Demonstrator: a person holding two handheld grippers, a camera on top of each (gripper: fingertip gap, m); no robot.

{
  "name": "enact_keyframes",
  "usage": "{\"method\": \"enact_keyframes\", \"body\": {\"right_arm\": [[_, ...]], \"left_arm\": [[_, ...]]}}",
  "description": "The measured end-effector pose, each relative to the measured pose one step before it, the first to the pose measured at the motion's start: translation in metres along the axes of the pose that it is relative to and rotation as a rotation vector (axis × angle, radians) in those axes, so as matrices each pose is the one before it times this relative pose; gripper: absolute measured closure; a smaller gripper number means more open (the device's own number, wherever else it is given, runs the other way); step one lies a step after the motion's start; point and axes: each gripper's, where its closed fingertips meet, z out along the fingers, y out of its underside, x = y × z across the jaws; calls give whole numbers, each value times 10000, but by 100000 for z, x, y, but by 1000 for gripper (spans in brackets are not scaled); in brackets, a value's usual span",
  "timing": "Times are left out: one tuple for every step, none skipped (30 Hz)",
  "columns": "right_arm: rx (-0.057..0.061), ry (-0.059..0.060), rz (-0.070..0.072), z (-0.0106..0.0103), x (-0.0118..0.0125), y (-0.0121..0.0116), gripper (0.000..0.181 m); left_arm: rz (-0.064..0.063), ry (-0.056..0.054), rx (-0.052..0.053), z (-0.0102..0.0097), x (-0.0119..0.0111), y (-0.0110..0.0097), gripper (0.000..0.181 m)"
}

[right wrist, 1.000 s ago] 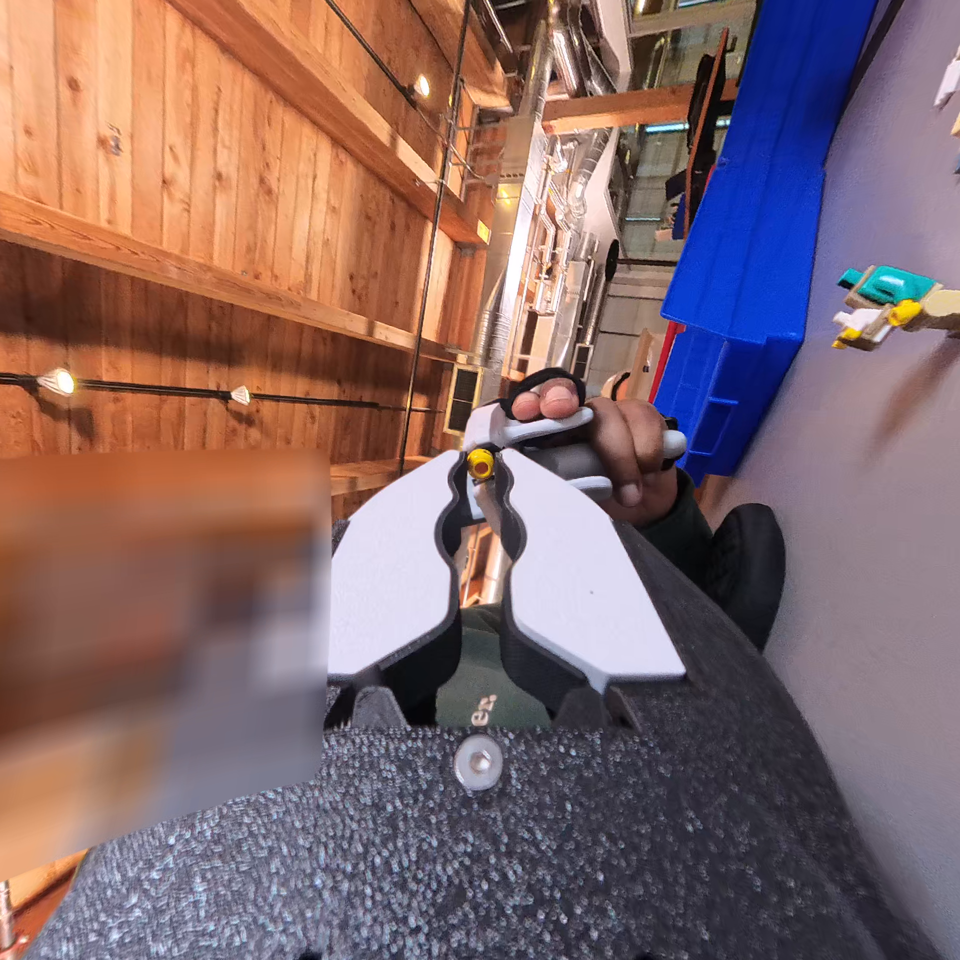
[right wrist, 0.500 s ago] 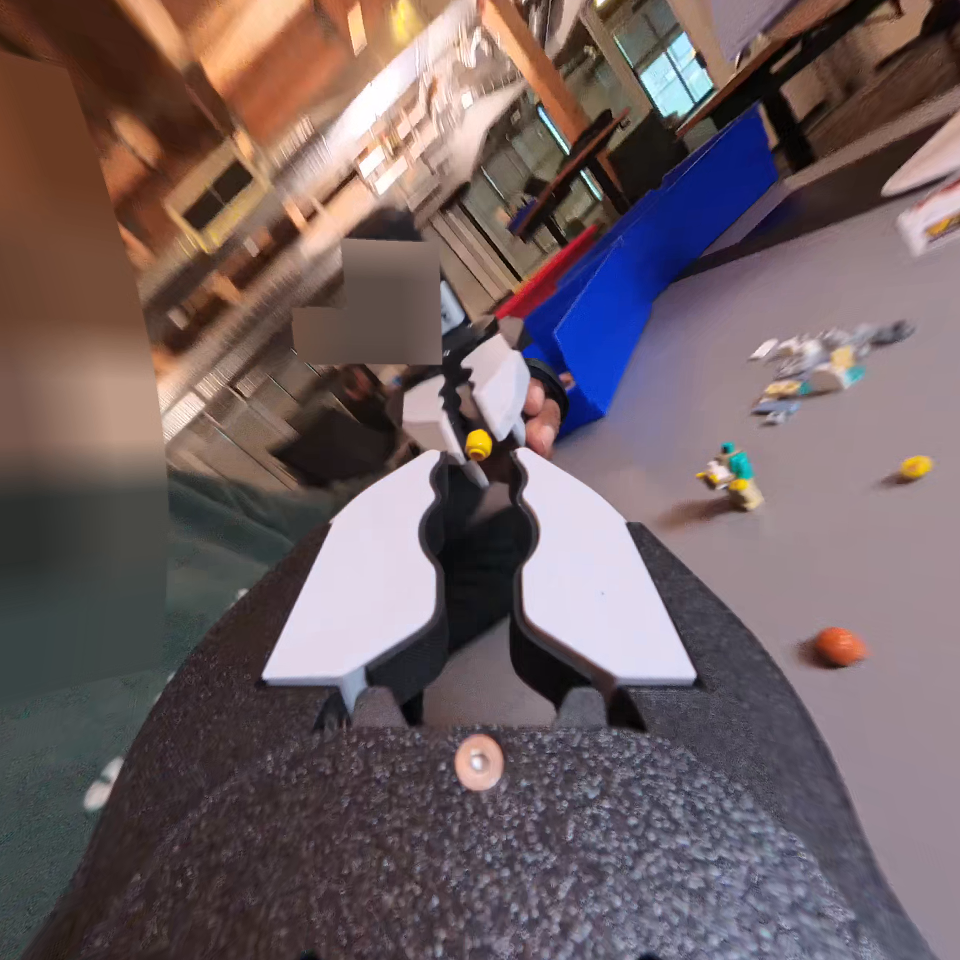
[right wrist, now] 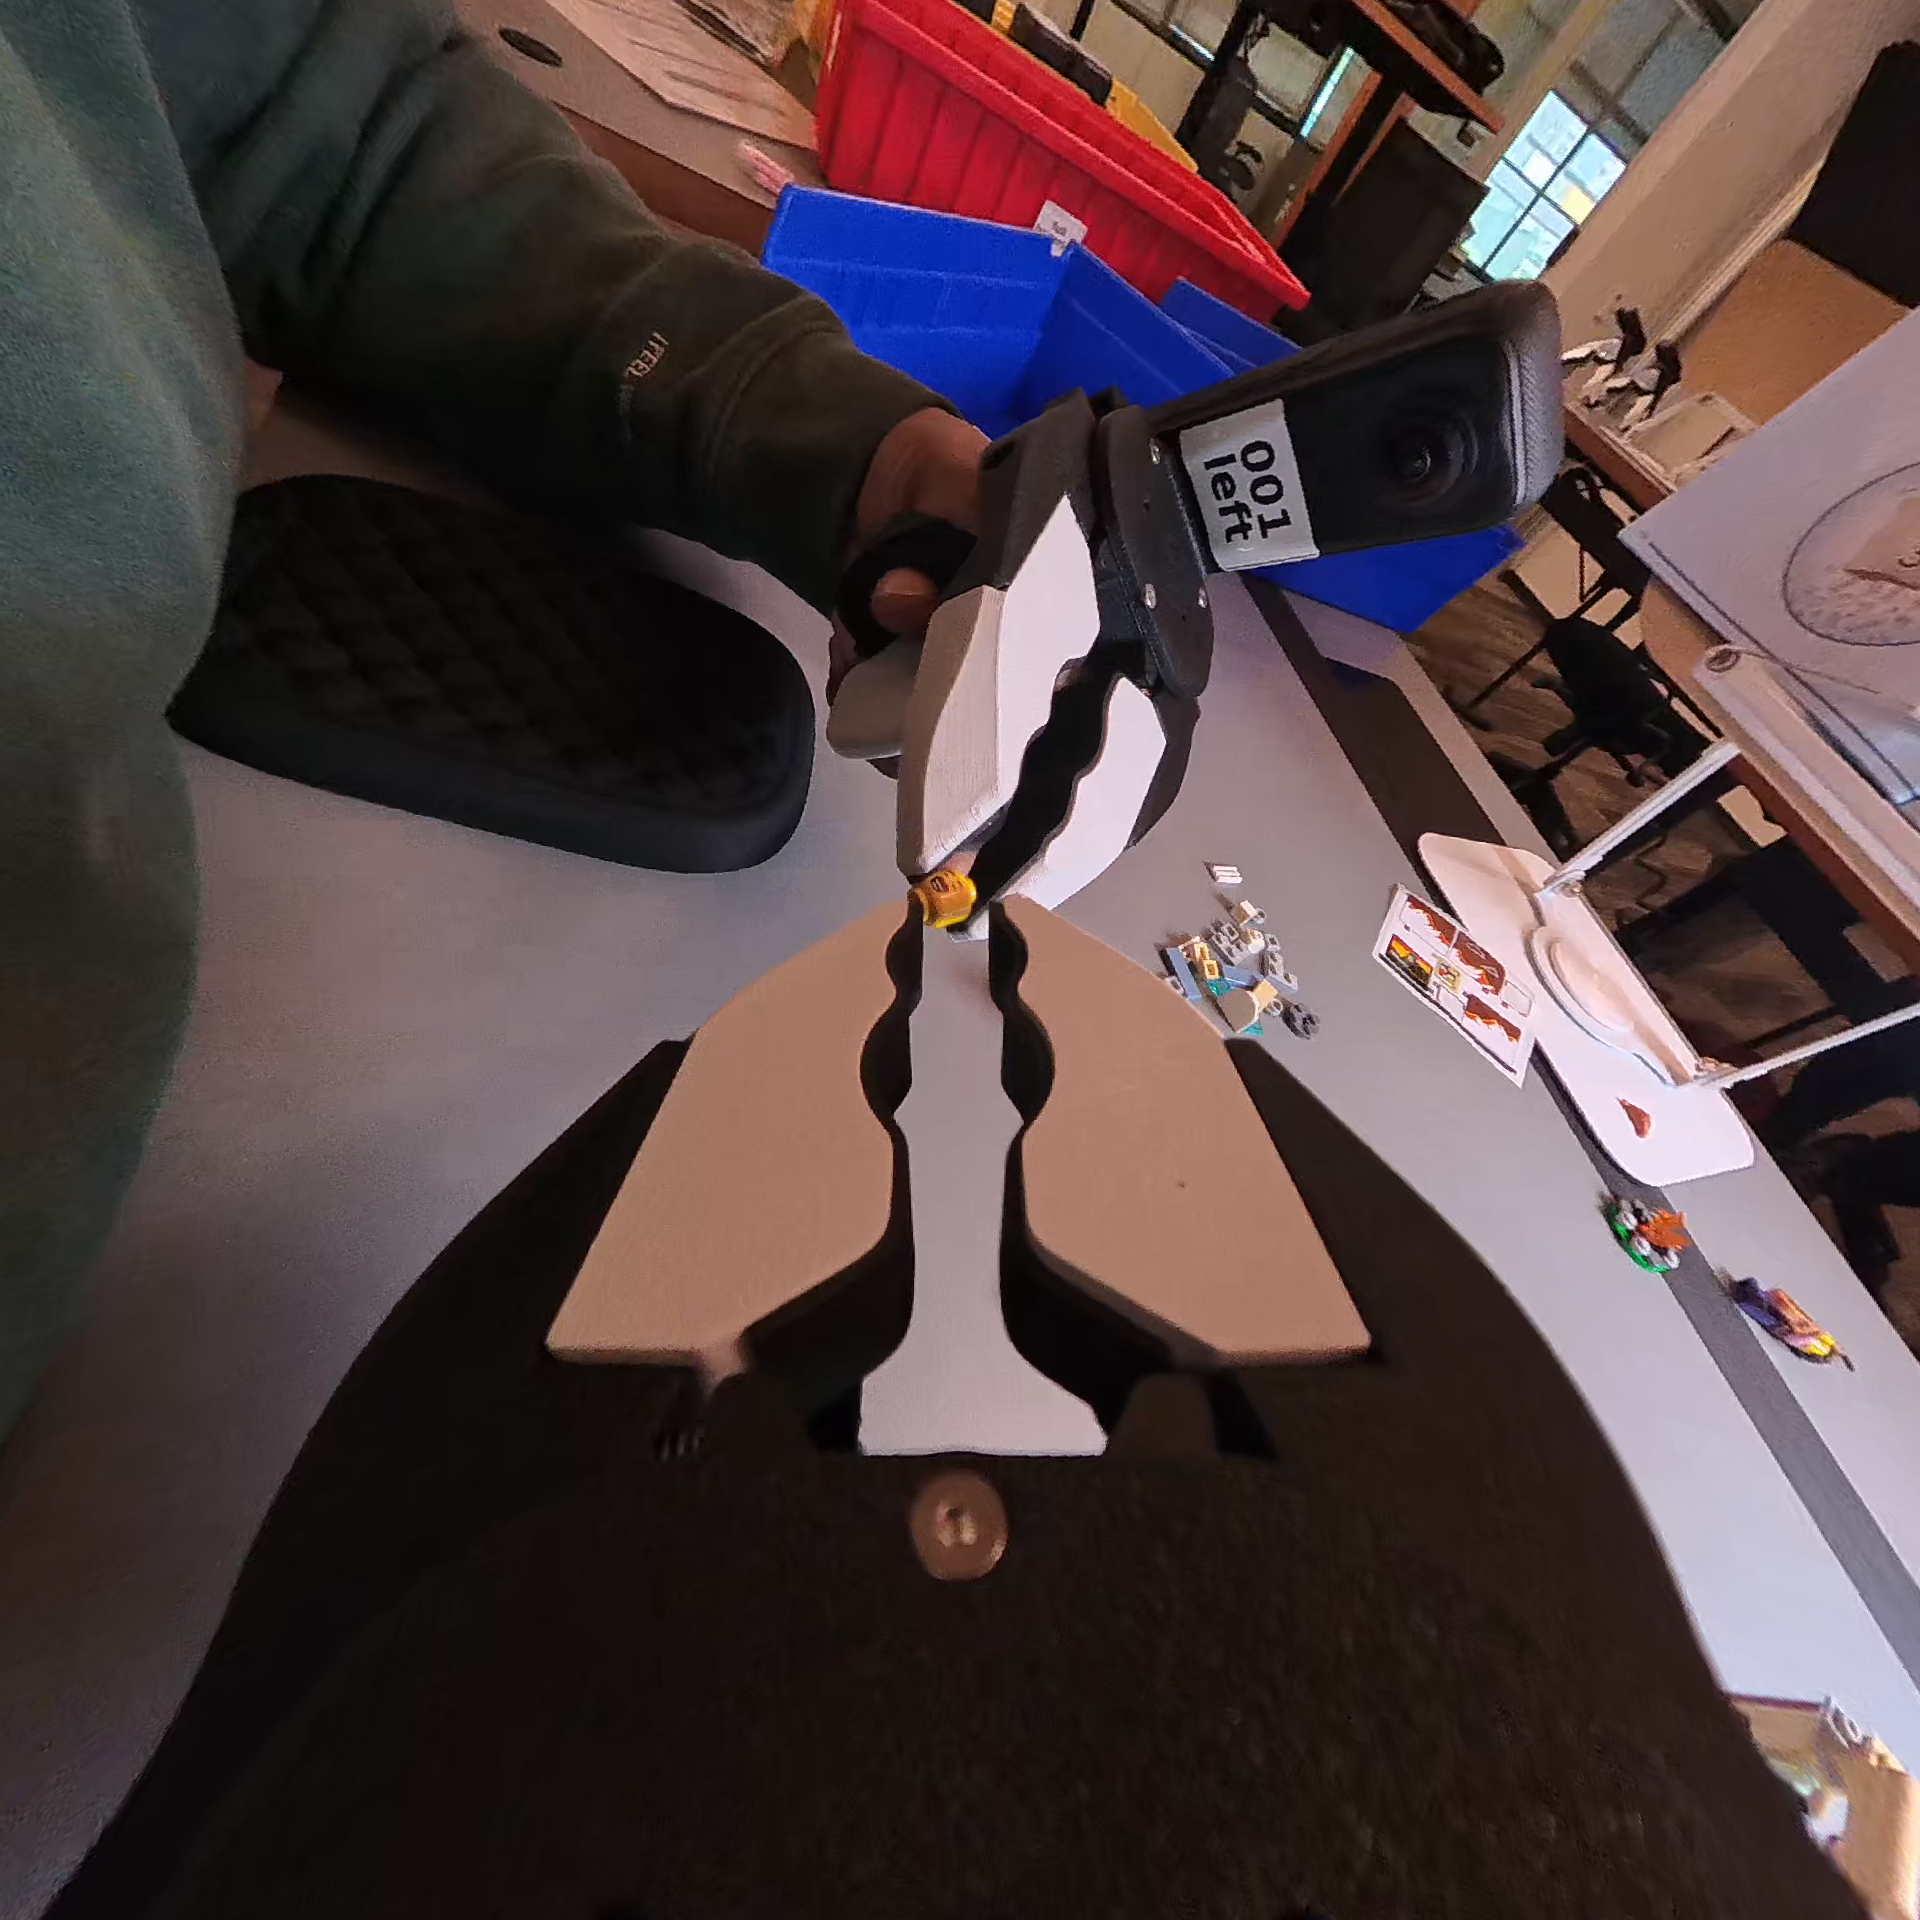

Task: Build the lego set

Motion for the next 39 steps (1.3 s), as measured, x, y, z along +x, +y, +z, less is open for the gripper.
{"method": "enact_keyframes", "body": {"right_arm": [[1, -36, -108, 59, -73, -39, 169], [-19, -40, -127, 100, -139, -27, 169], [-55, -38, -141, 151, -163, 3, 169], [-117, 14, -215, 103, -94, 74, 169], [-83, 163, -226, 18, 129, 51, 169], [40, 147, -124, -29, 147, -99, 169], [59, -17, 19, -22, -33, -150, 169], [0, -90, 39, 20, -106, -85, 169], [-19, 11, -68, 7, -3, -37, 169], [-11, 141, -117, -9, 132, -60, 170], [-4, 164, -51, -3, 174, -45, 170], [-25, 184, 58, 12, 264, 39, 170], [-60, 276, 115, 7, 443, 157, 170], [-28, 334, 127, -53, 578, 180, 170], [22, 295, 171, -102, 530, 116, 170], [-4, 266, 206, -101, 494, 106, 170], [-54, 267, 120, -57, 427, 155, 170], [-96, 251, -21, -5, 345, 216, 170], [-108, 185, -81, 30, 197, 214, 170], [-97, 169, -41, 68, 178, 160, 170], [-51, 132, -19, 55, 136, 68, 170], [-34, 122, -39, 57, 128, 17, 170], [-102, 171, -105, 67, 185, 100, 170], [-132, 184, -201, 52, 194, 154, 170], [-100, 177, -239, 17, 164, 128, 170], [-61, 163, -190, -2, 145, 60, 170], [-29, 136, -147, -16, 103, 7, 170], [-27, 135, -162, -26, 114, -9, 170], [-26, 131, -196, -34, 78, -48, 170], [-10, 127, -187, -28, 60, -52, 170], [-11, 105, -120, -16, 60, -41, 170], [-14, 84, -80, 0, 45, -32, 169], [-18, 64, -90, 21, 21, -13, 169], [-14, 33, -94, 41, -57, -21, 169], [8, 64, -80, 47, -15, -51, 169], [18, 74, -61, 20, 31, -67, 170], [-16, 26, -32, 30, 32, 0, 170], [-7, -1, 10, 25, 21, -12, 170], [27, 4, 15, 7, 38, -46, 170]], "left_arm": [[-63, 59, 28, -16, 53, -43, 170], [-61, 105, 43, 67, 111, -38, 170], [-41, 88, -19, 140, 92, 67, 170], [-37, -10, -101, 73, -70, 188, 170], [-21, -59, 81, -125, -123, -115, 170], [-21, 28, 112, -119, 34, -184, 170], [-20, 87, 12, -6, 167, -35, 170], [55, 15, -53, 92, 89, 75, 170], [19, 1, 26, 18, 22, -20, 170], [-84, 45, 136, -70, 7, -179, 170], [-98, 66, 148, -76, -4, -174, 170], [-101, 0, 182, -88, -102, -205, 170], [-116, -138, 271, -163, -316, -340, 170], [-100, -145, 251, -207, -344, -289, 170], [-106, -146, 218, -204, -337, -236, 170], [-132, -213, 251, -134, -395, -277, 168], [-137, -117, 280, -60, -244, -313, 167], [-104, -51, 292, 3, -120, -349, 166], [-93, -127, 287, 39, -221, -368, 166], [-84, -154, 172, 108, -264, -200, 166], [-40, -165, 67, 179, -253, -33, 165], [-31, -111, 84, 193, -157, -39, 165], [-66, 31, 90, 166, 55, -46, 166], [-55, -41, 131, 84, -47, -119, 169], [-7, -125, 176, 13, -165, -186, 170], [-41, -21, 148, 41, -33, -146, 172], [-89, 16, 118, 74, -1, -84, 172], [-73, 45, 135, 44, 27, -107, 172], [-45, 70, 88, 29, 35, -50, 172], [-33, 88, 77, 21, 58, -44, 172], [-5, 63, 82, 0, 42, -60, 172], [31, 34, 79, 12, 26, -48, 172], [52, 80, 102, 29, 122, -97, 169], [17, 41, 107, 65, 102, -106, 167], [38, -13, 43, 62, 12, -6, 167], [130, -117, -47, 20, -144, 117, 171], [90, -48, 42, -13, -26, -35, 171], [5, -18, 19, -23, -2, -35, 171], [12, 33, 32, -13, 52, -32, 171]]}}
